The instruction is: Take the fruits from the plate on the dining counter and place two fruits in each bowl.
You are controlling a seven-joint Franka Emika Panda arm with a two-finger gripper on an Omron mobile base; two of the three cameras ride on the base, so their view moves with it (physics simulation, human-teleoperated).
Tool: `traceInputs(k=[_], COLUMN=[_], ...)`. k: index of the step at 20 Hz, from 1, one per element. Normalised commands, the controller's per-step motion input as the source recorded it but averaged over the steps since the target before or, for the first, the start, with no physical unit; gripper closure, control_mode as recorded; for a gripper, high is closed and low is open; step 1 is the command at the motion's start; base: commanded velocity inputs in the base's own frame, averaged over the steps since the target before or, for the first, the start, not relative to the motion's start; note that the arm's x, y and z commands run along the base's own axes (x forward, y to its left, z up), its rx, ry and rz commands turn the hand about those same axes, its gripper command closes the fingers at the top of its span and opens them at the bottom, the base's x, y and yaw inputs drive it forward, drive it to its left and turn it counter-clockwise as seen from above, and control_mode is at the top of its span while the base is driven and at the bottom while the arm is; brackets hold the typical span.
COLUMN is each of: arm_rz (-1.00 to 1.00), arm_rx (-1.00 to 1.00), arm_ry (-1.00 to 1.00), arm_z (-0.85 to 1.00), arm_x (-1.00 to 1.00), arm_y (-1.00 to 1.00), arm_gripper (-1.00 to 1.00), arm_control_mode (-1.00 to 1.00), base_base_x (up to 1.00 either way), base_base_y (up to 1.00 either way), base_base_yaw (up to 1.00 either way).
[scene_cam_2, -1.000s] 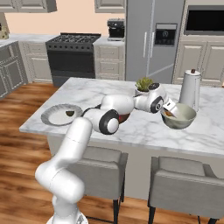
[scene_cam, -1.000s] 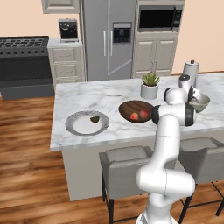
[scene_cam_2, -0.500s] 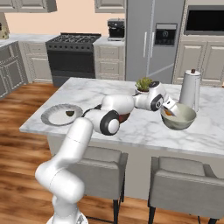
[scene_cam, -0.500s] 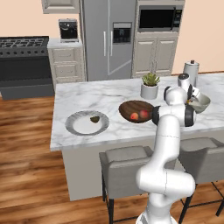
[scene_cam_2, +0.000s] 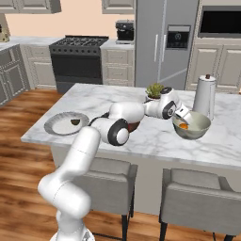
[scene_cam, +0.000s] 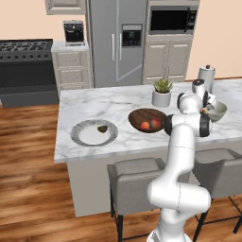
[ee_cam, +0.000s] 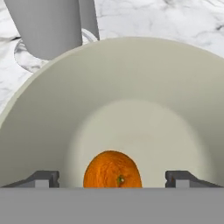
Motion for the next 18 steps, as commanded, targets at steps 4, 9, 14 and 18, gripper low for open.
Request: traceInputs(k=[4,9,14,18], arm_rz=[0.0,0.0,0.01,0.06], arm_rx=[0.0,-0.01,-0.07,-0.01], arm_ry=[0.0,-0.03,-0.09,-0.2], arm_z=[0.13,0.33,0.06,0.38], arm_x=[-0.46,-0.91,-0.91,-0.46], arm_y=[0.04,0.36,0.93,1.0], arm_gripper=[-1.0,-1.0,-1.0,-1.0], arm_control_mode=[-1.0,-1.0,-1.0,-1.0], base_base_x=[0.0,0.0,0.0,0.0], base_base_y=[0.0,0.0,0.0,0.0], base_base_yaw=[0.0,0.0,0.0,0.0])
